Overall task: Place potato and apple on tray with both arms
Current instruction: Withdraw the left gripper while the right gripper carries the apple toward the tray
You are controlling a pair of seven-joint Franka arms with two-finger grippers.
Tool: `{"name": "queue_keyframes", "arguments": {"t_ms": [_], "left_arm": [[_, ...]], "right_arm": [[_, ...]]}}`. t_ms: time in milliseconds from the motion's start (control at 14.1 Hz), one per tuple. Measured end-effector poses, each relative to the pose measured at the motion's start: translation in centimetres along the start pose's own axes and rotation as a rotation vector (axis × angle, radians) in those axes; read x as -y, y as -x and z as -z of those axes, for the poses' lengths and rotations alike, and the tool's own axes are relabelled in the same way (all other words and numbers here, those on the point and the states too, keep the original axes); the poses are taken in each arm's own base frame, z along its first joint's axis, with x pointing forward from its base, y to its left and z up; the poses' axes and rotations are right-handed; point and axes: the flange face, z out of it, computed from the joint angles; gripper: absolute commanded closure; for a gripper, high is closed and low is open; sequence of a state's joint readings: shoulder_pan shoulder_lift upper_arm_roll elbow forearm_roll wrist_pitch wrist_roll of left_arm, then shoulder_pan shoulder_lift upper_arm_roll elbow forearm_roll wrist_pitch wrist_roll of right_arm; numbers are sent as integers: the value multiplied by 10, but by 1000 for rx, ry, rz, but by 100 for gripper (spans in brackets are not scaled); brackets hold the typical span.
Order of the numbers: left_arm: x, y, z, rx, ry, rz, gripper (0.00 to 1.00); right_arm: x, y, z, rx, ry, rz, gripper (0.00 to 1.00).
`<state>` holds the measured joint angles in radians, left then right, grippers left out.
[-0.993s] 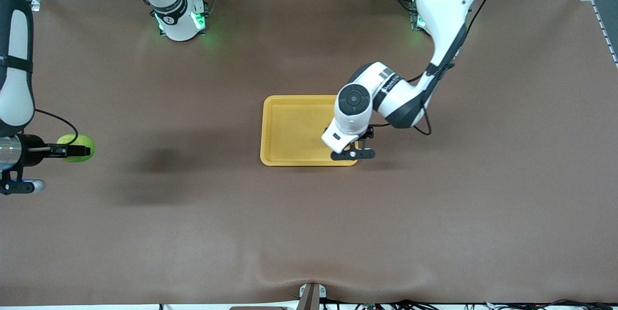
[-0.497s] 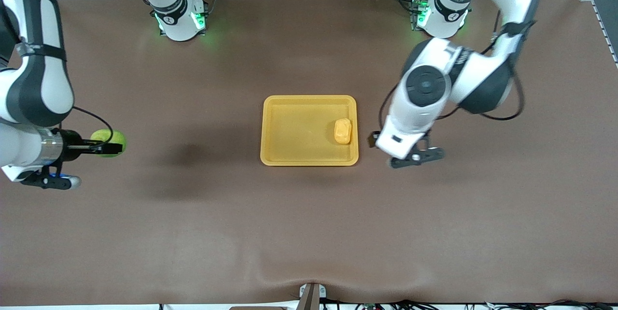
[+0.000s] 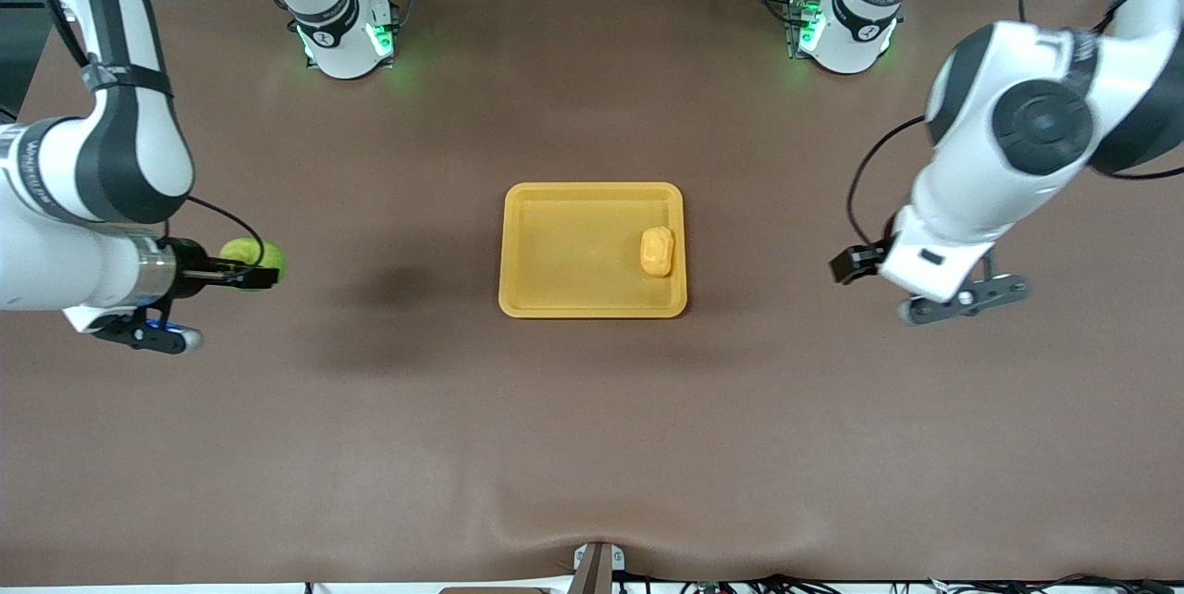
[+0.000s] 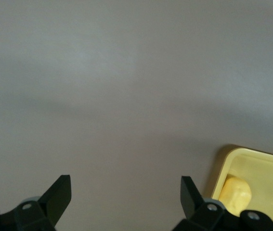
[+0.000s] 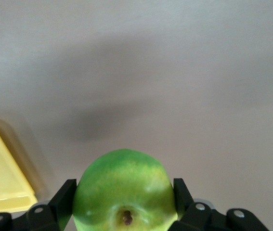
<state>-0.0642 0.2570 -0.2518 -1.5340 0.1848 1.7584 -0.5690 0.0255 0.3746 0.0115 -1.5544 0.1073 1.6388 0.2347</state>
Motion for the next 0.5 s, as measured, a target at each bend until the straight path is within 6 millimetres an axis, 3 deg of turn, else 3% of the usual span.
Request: {"name": "queue_keyframes", "arguments": {"t_ms": [284, 497], "left_arm": [[34, 13, 46, -14, -20, 26, 0], [64, 14, 61, -6, -34, 13, 0]], "right_arm": [[36, 17, -22, -21, 9, -45, 100], [65, 30, -29, -22, 21, -92, 100]]}}
